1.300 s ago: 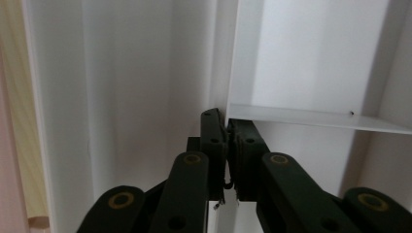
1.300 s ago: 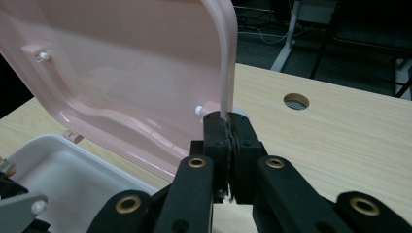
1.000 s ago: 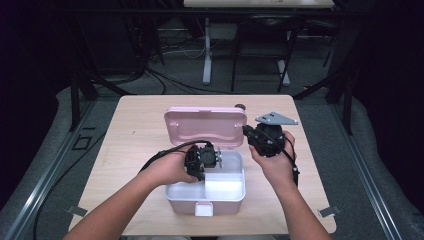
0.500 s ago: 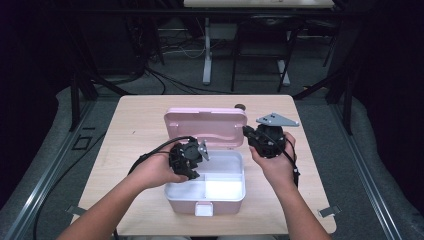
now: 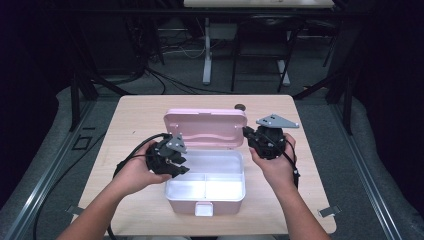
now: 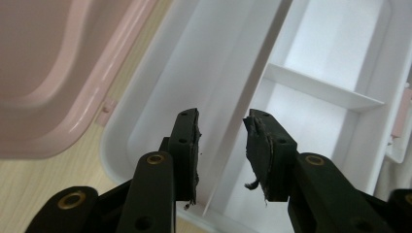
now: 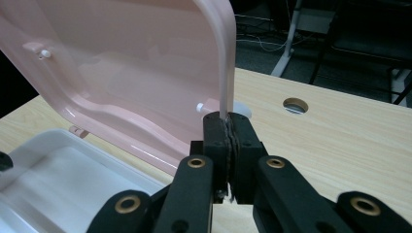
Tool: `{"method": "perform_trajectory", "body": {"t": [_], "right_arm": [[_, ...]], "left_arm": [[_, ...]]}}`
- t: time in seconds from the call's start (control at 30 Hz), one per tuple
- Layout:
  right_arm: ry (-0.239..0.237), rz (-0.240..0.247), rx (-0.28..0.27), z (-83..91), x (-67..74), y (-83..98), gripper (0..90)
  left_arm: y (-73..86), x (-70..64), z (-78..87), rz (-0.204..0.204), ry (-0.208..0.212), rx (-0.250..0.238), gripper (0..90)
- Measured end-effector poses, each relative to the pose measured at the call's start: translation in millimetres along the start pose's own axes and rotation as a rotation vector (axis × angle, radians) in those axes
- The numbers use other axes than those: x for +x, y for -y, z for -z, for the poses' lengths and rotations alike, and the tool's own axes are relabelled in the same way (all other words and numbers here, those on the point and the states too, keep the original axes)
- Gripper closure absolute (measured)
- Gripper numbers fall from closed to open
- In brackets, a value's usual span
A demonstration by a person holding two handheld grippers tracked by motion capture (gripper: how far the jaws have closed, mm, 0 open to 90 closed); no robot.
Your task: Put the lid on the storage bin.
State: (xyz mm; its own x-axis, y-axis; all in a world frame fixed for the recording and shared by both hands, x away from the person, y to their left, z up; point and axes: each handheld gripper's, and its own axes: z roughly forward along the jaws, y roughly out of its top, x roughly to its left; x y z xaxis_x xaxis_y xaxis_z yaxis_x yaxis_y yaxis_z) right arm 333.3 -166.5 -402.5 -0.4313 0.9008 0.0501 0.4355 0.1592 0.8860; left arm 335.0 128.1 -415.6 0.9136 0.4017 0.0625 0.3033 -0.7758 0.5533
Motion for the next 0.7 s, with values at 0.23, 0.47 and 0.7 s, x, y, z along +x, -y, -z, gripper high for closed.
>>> {"method": "perform_trajectory", "body": {"t": [0.23,0.47,0.7], "right_arm": [[0.0,0.003,-0.01,1.8,1.3,2.3,87.7],[0.002,0.005,-0.012,2.9,2.1,3.4,87.6],[-0.001,0.007,-0.014,4.1,2.5,4.3,87.5]], "left_arm": [[15.8,9.3,6.0,0.119,-0.045,-0.09,57.4],[23.4,17.0,16.1,0.214,-0.117,-0.185,55.4],[25.6,25.1,34.6,0.278,-0.182,-0.26,58.3]]}}
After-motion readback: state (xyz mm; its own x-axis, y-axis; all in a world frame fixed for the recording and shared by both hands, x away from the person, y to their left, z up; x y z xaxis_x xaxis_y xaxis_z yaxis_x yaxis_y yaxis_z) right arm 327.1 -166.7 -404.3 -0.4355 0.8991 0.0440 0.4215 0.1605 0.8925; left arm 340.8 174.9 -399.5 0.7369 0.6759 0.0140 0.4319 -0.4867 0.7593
